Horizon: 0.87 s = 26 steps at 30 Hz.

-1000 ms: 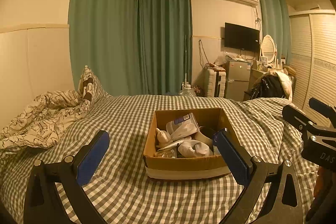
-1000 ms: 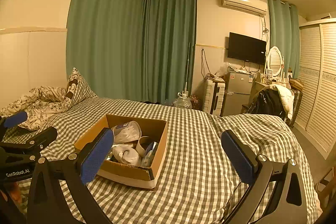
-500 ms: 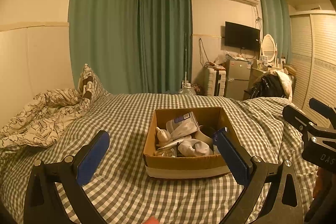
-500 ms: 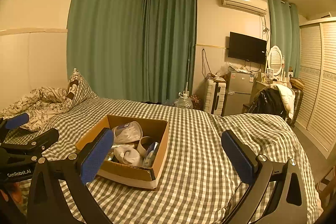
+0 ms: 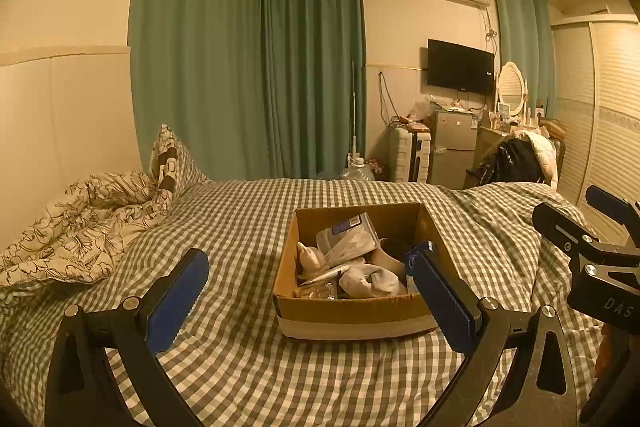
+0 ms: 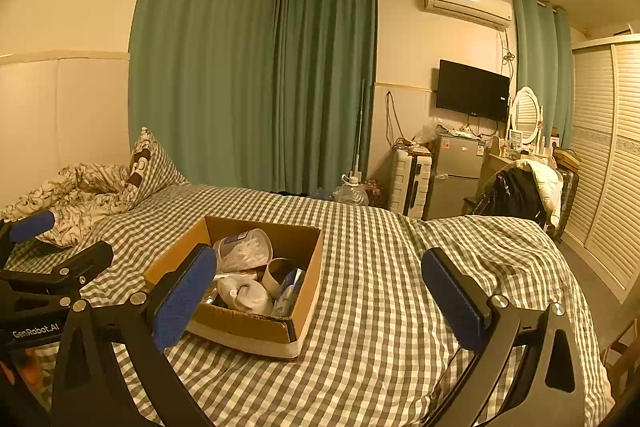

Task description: Organize objects

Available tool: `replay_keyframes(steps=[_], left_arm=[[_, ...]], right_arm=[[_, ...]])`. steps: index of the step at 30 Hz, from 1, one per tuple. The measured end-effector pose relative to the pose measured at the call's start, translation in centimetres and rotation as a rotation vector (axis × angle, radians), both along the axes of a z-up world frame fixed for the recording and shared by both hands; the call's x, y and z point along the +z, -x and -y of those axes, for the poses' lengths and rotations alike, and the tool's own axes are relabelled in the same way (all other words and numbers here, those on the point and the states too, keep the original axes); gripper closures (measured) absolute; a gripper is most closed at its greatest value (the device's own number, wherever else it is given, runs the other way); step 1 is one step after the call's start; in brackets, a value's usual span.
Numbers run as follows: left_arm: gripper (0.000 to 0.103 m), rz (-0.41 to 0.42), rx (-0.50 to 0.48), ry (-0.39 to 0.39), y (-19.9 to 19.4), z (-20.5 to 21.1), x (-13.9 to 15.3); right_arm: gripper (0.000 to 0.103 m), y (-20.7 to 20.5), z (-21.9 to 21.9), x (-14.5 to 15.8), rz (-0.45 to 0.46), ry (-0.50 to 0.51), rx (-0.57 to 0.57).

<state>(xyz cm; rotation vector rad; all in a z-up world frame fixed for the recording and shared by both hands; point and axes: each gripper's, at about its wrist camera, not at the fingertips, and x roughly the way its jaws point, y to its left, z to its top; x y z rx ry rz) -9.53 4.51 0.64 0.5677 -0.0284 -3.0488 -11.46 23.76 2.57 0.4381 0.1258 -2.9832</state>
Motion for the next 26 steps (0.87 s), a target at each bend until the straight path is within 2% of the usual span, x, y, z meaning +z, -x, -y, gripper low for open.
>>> replay_keyframes(steps=[26], left_arm=[[0.000, 0.015, 0.003, 0.001, -0.07, 0.16, -0.28]], right_arm=[[0.000, 0.54, 0.19, -0.91, 0.019, -0.017, 0.007]])
